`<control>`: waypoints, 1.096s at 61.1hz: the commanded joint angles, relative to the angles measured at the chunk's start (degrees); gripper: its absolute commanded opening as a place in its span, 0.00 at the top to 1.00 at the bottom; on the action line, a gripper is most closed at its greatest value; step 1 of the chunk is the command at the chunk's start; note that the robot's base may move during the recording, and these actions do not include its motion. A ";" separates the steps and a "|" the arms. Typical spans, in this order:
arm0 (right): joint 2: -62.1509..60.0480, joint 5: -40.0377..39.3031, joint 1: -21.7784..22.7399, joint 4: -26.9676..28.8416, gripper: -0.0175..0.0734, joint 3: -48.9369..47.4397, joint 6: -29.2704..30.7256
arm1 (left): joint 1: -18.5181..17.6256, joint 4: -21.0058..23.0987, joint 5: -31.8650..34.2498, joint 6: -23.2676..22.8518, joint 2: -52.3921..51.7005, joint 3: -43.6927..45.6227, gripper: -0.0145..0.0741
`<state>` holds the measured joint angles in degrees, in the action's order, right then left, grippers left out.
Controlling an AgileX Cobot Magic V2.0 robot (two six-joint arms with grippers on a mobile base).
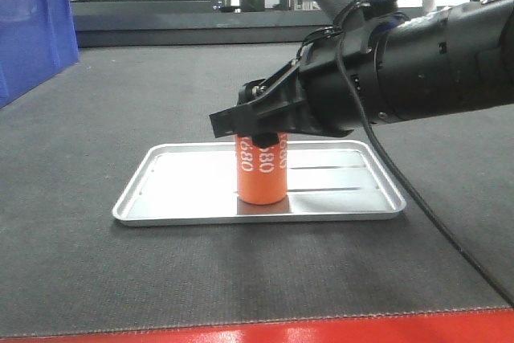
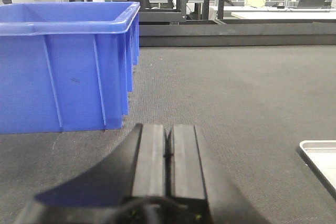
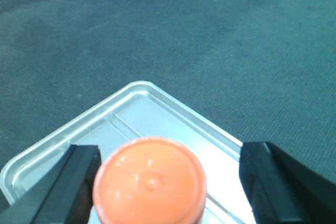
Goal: Grab orange capacitor from left shelf to right conveyor
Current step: 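Lower the cylinder upright onto the silver tray and open the right gripper, then raise the open right gripper away from the cylinder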
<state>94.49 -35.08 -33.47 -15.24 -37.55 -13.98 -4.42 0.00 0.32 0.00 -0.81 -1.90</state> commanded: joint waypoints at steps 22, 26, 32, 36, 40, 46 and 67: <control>-9.56 -5.06 0.09 -0.20 0.13 -1.67 -2.76 | 0.14 0.31 4.84 0.00 0.58 0.45 0.95; -12.22 -3.11 0.09 -0.20 0.19 -1.67 -5.08 | 0.14 0.31 4.84 0.00 0.58 0.45 0.95; -16.90 1.26 0.09 -0.20 0.39 -1.67 -7.63 | 0.14 0.31 4.84 0.00 0.58 0.45 0.95; -19.41 4.25 0.09 -0.20 0.59 -1.67 -7.69 | 0.14 0.31 4.84 0.00 0.58 0.45 0.95; -21.68 6.42 0.09 -0.20 0.78 -1.67 -7.69 | 0.14 0.31 4.84 0.00 0.58 0.45 0.95; -24.37 9.54 0.09 -0.20 0.74 -1.67 -7.69 | 0.14 0.31 4.84 0.00 0.58 0.45 0.95; -27.41 8.46 0.51 -0.14 0.76 -1.67 -7.59 | 0.14 0.31 4.84 0.00 0.58 0.45 0.95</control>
<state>68.85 -21.42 -33.47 -15.36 -37.55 -21.61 -4.42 0.00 0.32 0.00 -0.81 -1.90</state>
